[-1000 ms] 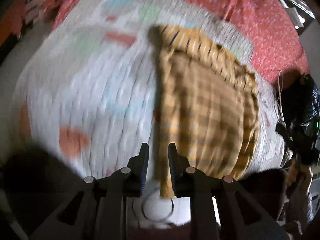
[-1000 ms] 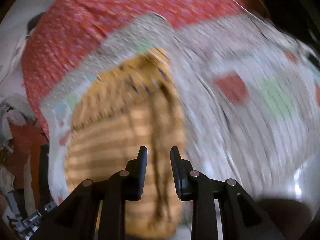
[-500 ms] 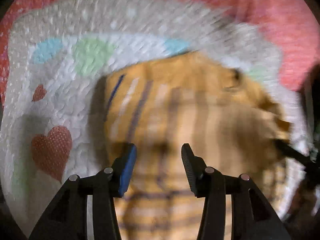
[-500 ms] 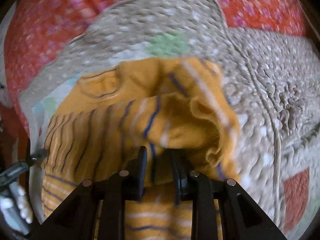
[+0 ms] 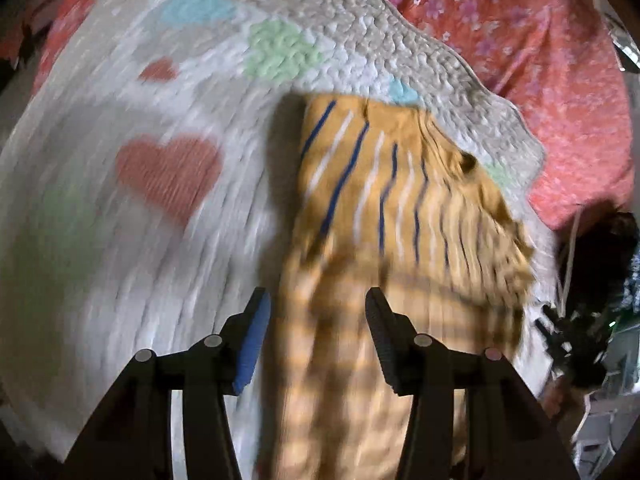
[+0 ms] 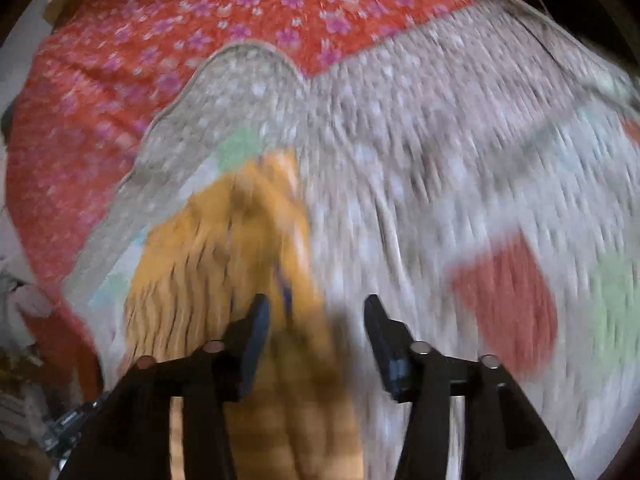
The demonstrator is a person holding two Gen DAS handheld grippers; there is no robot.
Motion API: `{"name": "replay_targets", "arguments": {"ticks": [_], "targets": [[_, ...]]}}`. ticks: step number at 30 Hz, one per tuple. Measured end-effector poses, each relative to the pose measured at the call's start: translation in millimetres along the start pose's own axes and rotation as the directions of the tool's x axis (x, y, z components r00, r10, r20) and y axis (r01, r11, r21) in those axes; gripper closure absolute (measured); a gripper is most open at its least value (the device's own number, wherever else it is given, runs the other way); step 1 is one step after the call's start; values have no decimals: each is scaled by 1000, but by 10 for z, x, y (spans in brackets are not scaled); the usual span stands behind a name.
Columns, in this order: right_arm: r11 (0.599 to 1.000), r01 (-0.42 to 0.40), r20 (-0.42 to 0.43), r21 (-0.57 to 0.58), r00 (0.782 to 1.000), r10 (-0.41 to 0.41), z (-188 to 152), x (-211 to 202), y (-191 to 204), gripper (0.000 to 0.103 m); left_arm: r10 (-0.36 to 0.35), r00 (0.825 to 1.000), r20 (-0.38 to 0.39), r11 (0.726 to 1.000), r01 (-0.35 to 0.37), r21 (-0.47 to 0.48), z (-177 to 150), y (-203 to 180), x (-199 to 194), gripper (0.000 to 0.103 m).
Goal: Fold small clothes
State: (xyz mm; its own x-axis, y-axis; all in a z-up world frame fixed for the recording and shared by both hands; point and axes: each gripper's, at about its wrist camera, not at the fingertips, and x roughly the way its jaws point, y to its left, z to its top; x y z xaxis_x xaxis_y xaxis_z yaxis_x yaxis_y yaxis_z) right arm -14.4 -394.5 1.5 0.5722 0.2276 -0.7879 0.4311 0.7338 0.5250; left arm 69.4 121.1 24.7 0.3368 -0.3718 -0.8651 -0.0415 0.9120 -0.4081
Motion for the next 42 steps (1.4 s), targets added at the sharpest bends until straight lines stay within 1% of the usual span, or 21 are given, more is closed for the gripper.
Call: {"name": "replay_targets", "arguments": {"ticks": [4, 8, 9, 11, 13, 15, 17, 18, 21, 23, 26, 28, 30, 31, 32, 33, 34, 35, 37, 40, 42], "targets": [[1000, -12, -89, 13, 996, 14, -737, -148, -170, 46, -43, 998, -43, 999, 43, -18, -672, 79, -124, 53], [994, -31, -154, 101, 987, 47, -1353, -240, -398, 46, -89, 989, -115, 996, 86, -34, -1235, 131, -44, 53], [993, -26, -177, 112, 983, 45, -1437, -224, -429, 46, -96, 986, -134, 995, 90, -44, -1357, 153, -2, 53], [993, 2, -223, 117, 975, 24, -1602, -157, -482, 46, -90, 986, -138, 996, 85, -39, -1560, 153, 48, 53], [995, 13, -233, 100, 972, 11, -1672, -156, -480, 46, -53, 992, -114, 998, 58, 40, -1731, 87, 13, 52], [997, 16, -219, 72, 976, 0, -1695, -189, -445, 42, -27, 993, -111, 995, 38, 94, -1846, 43, 22, 48], [999, 24, -200, 46, 980, -14, -1718, -218, -404, 38, -26, 992, -121, 992, 40, 118, -1961, 25, 58, 41], [999, 24, -199, 41, 980, -16, -1732, -218, -387, 37, -22, 992, -124, 990, 38, 136, -2000, 8, 70, 40], [999, 22, -219, 35, 976, -14, -1845, -181, -335, 36, -37, 990, -139, 985, 60, 164, -2061, -16, 94, 29], [999, 6, -260, 42, 966, 5, -1931, -120, -304, 35, -55, 987, -153, 984, 79, 160, -2064, -24, 129, 25], [999, -16, -331, 48, 943, 31, -2087, -2, -268, 35, -68, 985, -157, 985, 92, 148, -2048, -15, 141, 23], [999, -19, -354, 34, 935, 29, -2159, 48, -223, 35, -76, 983, -165, 986, 99, 136, -2046, 7, 147, 23], [1000, -7, -366, -8, 931, 4, -2210, 102, -152, 35, -53, 983, -175, 988, 77, 131, -2052, 28, 146, 37], [1000, -2, -366, -28, 931, -9, -2232, 117, -117, 36, -25, 982, -189, 989, 51, 137, -2067, 39, 160, 63], [998, -8, -377, -58, 926, -14, -2260, 132, -65, 50, -8, 978, -209, 990, 37, 139, -2084, 50, 181, 86], [997, -14, -381, -75, 924, -16, -2274, 133, -29, 66, -18, 975, -221, 990, 48, 130, -2092, 72, 180, 91], [995, -21, -385, -95, 923, -18, -2282, 118, 12, 94, -55, 972, -229, 991, 80, 103, -2085, 98, 146, 91], [994, -45, -394, -101, 919, 2, -2291, 81, 51, 94, -74, 972, -224, 992, 95, 85, -2066, 107, 74, 91], [992, -83, -376, -91, 925, 43, -2268, -40, 93, 94, -135, 970, -201, 987, 150, 61, -2037, 100, -117, 92], [982, -180, -326, -56, 933, 153, -2146, -366, 141, 94, -216, 964, -156, 973, 226, 51, -1974, 40, -443, 92], [964, -265, -271, -21, 930, 249, -1974, -615, 226, 94, -272, 954, -129, 960, 278, 31, -1876, 11, -615, 92]]}}
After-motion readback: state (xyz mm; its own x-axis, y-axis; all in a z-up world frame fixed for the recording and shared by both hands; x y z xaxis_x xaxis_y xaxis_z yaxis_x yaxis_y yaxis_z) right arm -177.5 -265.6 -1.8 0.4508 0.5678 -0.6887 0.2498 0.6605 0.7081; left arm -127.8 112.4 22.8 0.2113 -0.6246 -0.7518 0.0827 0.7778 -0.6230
